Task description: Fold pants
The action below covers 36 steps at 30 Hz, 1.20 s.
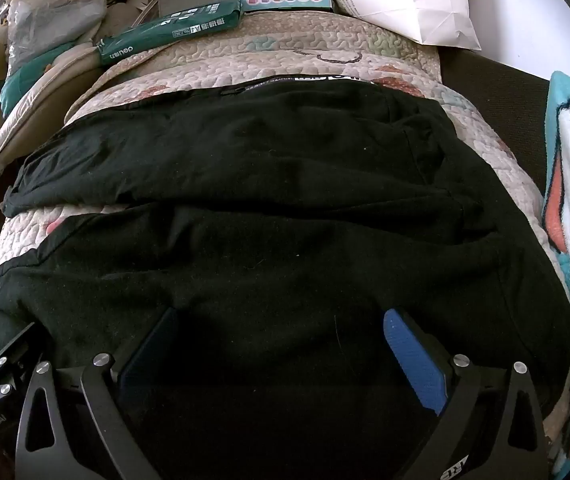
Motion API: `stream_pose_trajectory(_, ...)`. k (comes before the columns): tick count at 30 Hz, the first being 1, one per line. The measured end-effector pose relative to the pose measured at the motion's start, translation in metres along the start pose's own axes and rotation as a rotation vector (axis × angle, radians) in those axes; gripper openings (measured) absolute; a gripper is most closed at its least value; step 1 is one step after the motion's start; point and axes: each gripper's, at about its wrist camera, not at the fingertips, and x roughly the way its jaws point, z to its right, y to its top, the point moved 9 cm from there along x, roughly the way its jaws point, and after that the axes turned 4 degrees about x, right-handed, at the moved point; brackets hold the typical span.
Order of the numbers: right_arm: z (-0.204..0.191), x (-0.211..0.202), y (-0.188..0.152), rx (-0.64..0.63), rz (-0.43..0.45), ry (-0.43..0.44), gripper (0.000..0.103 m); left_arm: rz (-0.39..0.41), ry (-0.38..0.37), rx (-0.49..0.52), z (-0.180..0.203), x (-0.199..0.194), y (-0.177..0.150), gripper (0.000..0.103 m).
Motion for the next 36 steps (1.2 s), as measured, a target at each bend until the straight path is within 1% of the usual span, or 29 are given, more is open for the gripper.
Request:
stream_pose_trajectory(25, 0.0, 0.0, 0.0, 0.0, -0.001, 0.0, 0.103, 0.003, -0.002, -0.006, 0.0, 0.0, 0.001, 0.103)
stream_pose_trajectory(30, 0.0, 0.0, 0.0, 0.0, -0.001, 0.0, 0.103, -0.007, -0.009, 0.015, -0.001, 0.001, 0.003, 0.103)
stream_pose_trajectory(33, 0.0, 0.0, 0.0, -0.001, -0.001, -0.001, 0.103, -0.018, -0.028, 0.016, -0.002, 0.005, 0.009, 0.103)
stream_pose_trajectory(34, 0.001, 0.0, 0.0, -0.001, -0.001, -0.001, 0.103, -0.015, -0.032, 0.006, -0.005, -0.002, -0.002, 0.103)
stream_pose_trajectory(36, 0.001, 0.0, 0.0, -0.001, -0.001, -0.001, 0.103, -0.016, -0.033, 0.017, -0.004, -0.005, -0.005, 0.103)
